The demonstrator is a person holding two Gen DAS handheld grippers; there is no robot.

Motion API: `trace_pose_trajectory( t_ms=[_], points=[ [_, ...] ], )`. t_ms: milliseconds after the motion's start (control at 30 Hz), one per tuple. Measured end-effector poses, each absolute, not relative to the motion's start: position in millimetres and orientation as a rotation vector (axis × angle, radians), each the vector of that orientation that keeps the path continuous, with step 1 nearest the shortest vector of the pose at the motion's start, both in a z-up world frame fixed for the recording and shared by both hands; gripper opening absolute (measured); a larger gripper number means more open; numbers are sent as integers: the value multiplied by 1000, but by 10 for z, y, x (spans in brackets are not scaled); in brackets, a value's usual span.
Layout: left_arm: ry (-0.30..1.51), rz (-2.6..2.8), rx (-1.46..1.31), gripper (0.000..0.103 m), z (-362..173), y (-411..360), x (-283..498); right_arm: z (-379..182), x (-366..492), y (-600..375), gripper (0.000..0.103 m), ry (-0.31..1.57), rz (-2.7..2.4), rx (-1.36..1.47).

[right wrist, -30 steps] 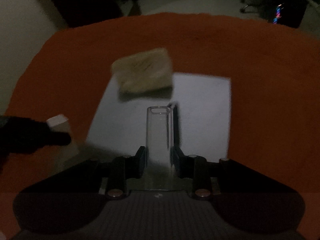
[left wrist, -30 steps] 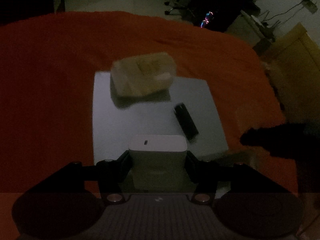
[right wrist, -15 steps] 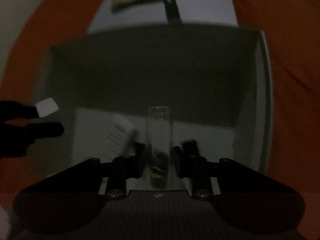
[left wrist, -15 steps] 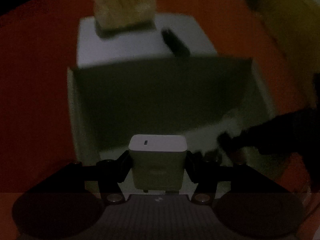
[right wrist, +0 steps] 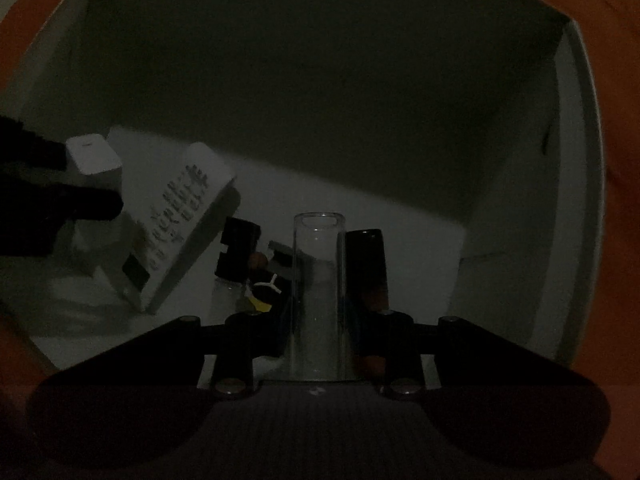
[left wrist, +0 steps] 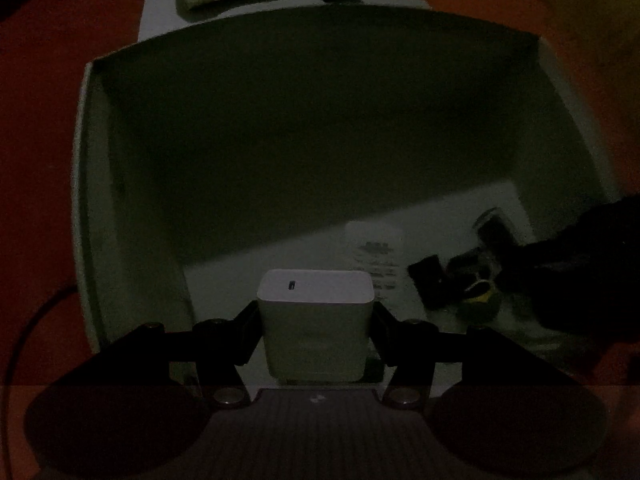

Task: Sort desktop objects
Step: 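Lower both tools into the box and open them to release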

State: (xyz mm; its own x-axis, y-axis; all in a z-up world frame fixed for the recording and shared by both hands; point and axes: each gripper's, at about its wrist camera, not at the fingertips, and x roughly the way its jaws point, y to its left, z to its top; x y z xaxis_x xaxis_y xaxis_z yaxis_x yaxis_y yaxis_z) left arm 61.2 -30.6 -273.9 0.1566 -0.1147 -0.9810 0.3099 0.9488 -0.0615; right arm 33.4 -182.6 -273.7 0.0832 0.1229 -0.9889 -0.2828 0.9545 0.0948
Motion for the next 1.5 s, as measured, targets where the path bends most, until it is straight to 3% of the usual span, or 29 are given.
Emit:
trace_pose_trajectory(
  t_ms=[500, 1267, 1500],
  points=[
    [1403, -258, 216, 51, -2911, -323, 549, -2791, 238, -1850, 35, 1435, 281, -188],
    [1314, -289, 103, 57, -2318, -200, 705, -2529, 358, -1984, 37, 1402, 246, -80],
    [1224, -309, 22, 64, -1961, -124, 975, -1920, 744, -2122, 37, 1293, 280, 58]
  ],
)
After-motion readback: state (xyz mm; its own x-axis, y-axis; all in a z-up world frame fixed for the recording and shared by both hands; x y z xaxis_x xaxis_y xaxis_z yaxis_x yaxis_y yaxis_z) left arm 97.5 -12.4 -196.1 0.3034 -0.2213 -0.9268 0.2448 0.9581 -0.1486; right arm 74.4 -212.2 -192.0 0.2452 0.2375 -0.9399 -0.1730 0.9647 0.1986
